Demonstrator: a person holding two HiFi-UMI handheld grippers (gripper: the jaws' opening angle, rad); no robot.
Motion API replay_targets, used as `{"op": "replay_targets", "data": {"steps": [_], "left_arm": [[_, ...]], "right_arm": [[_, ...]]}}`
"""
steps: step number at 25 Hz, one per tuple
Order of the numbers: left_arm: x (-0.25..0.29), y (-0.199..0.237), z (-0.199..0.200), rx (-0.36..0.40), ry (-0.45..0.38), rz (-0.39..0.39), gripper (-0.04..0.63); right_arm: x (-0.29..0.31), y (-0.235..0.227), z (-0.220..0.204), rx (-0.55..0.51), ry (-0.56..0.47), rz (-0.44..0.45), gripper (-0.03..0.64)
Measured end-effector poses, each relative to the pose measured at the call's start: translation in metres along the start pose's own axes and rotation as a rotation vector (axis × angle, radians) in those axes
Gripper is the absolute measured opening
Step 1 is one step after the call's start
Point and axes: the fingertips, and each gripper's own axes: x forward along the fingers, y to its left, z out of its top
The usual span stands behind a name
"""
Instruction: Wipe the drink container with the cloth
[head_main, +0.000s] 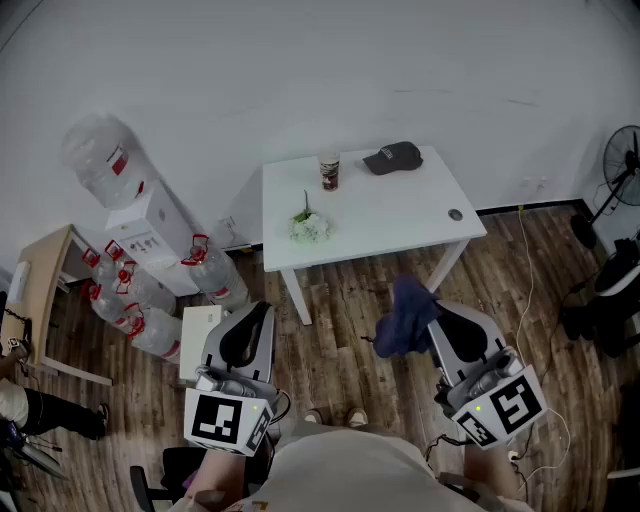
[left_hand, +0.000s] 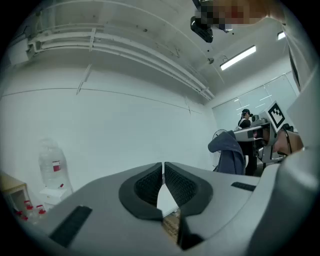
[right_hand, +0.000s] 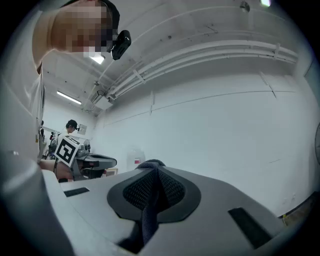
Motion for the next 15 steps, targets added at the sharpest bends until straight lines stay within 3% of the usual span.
{"op": "replay_targets", "data": {"steps": [15], "left_arm": [[0.023, -0.025, -0.007, -0.010, 0.039, -0.007, 0.031]], "right_arm": [[-0.004, -0.030, -0.010, 0.012, 0.007, 0.017, 0.037]]}}
